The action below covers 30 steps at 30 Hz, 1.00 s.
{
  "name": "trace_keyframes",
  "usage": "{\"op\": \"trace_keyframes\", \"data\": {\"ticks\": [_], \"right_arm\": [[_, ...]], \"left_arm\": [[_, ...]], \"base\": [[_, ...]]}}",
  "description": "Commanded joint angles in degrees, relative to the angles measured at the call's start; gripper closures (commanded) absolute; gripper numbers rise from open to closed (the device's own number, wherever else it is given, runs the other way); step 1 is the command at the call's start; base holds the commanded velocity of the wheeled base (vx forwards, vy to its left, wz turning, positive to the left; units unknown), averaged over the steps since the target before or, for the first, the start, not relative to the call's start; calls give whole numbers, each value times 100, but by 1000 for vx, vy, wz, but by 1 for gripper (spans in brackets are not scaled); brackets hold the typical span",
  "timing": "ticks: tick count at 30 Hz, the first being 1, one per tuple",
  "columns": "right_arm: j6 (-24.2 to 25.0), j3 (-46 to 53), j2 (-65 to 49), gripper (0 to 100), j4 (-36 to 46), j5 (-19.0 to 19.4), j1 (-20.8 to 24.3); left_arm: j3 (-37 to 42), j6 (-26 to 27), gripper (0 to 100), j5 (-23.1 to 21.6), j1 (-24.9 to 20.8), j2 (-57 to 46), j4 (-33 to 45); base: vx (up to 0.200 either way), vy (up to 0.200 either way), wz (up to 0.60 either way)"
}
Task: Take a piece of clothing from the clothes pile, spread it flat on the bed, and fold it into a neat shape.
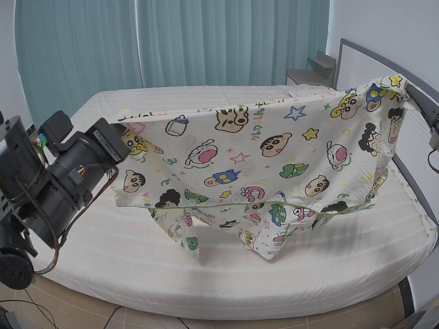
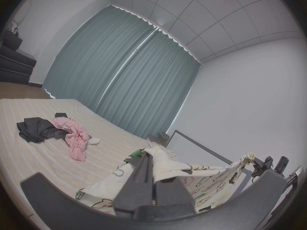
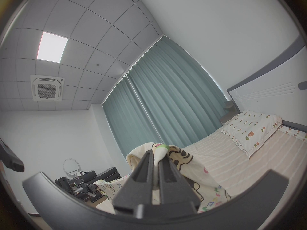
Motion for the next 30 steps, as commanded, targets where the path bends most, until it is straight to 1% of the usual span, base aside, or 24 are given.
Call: {"op": "trace_keyframes", "data": {"ticks": [1,3,4,6,10,13,16,18,19,22,26,30], "right_arm": [[13,74,-840,100,278,301,23],[13,47,-1016,100,375,380,23],[13,47,-1024,100,384,380,23],[5,21,-1244,100,516,432,23],[5,-6,-1367,100,604,468,23],[-4,3,-1402,100,674,468,23],[-4,38,-1376,100,735,468,14],[-4,82,-1332,100,771,468,14],[-4,153,-1262,100,841,468,-4],[-13,284,-1130,100,902,468,-21],[-22,495,-866,100,911,459,-56],[-66,654,-620,100,902,459,-153]], "left_arm": [[428,447,100,2,1,-877,6],[516,649,100,2,1,-1123,15],[524,658,100,2,1,-1140,15],[630,895,100,10,1,-1545,50],[683,1141,100,10,1,-1870,129],[762,1308,100,10,1,-2089,472],[841,1344,100,2,10,-2230,1026],[876,1344,100,-7,10,-2239,1254],[938,1326,100,10,10,-2204,1500],[1096,1300,100,10,45,-2098,1641],[1307,1291,100,19,142,-1720,1641],[1324,1194,100,19,247,-1369,1632]], "base": [[0,0,0],[0,0,0],[0,0,0],[0,0,0],[0,0,0],[0,0,0],[0,0,0],[0,0,0],[0,0,0],[0,0,0],[0,0,0],[0,0,0]]}}
